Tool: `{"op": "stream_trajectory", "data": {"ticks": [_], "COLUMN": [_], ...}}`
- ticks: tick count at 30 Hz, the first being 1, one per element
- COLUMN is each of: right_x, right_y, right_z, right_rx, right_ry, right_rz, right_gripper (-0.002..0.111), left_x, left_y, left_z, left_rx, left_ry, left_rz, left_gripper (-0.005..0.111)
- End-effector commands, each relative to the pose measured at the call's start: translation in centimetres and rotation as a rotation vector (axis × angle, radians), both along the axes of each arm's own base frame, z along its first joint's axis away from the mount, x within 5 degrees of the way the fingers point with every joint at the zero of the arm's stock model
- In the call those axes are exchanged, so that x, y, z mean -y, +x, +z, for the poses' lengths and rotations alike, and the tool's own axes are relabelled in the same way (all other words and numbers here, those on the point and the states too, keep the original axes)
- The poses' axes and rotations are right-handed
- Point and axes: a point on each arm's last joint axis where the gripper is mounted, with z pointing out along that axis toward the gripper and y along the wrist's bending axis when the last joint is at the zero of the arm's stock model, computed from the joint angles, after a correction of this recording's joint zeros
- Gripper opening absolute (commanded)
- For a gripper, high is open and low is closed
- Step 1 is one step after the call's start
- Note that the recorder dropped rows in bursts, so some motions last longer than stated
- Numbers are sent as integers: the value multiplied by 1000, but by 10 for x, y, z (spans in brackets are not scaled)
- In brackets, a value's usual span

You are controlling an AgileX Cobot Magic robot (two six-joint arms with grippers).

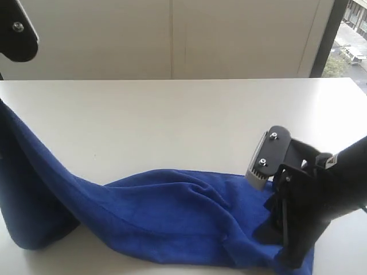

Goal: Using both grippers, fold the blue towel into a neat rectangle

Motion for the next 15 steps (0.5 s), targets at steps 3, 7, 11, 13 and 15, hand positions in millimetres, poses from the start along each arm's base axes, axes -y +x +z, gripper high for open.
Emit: {"op": "stream_trajectory", "data": {"ticks": [3, 7, 11, 13, 15], "right_x": [-8, 3, 6, 7, 7], "right_y": [5, -3, -14, -10, -7], "right_z": [3, -8, -17, -24, -35], "right_rx": [-43, -214, -377, -403, -452], "right_ry": [40, -88, -164, -188, -205], "right_rz": [-49, -136, -85, -123, -121], "right_gripper": [68, 67, 58, 58, 58], "left_x": [-10, -10, -10, -9, -9], "left_y": [-5, -5, -6, -6, -6], "left_z": [-1, -1, -2, -2, -2], "left_rx": [-40, -41, -47, -50, -54], "left_ry": [48, 54, 51, 49, 47], "left_rz": [58, 54, 52, 52, 51], "left_gripper": [0, 0, 0, 0, 0]}}
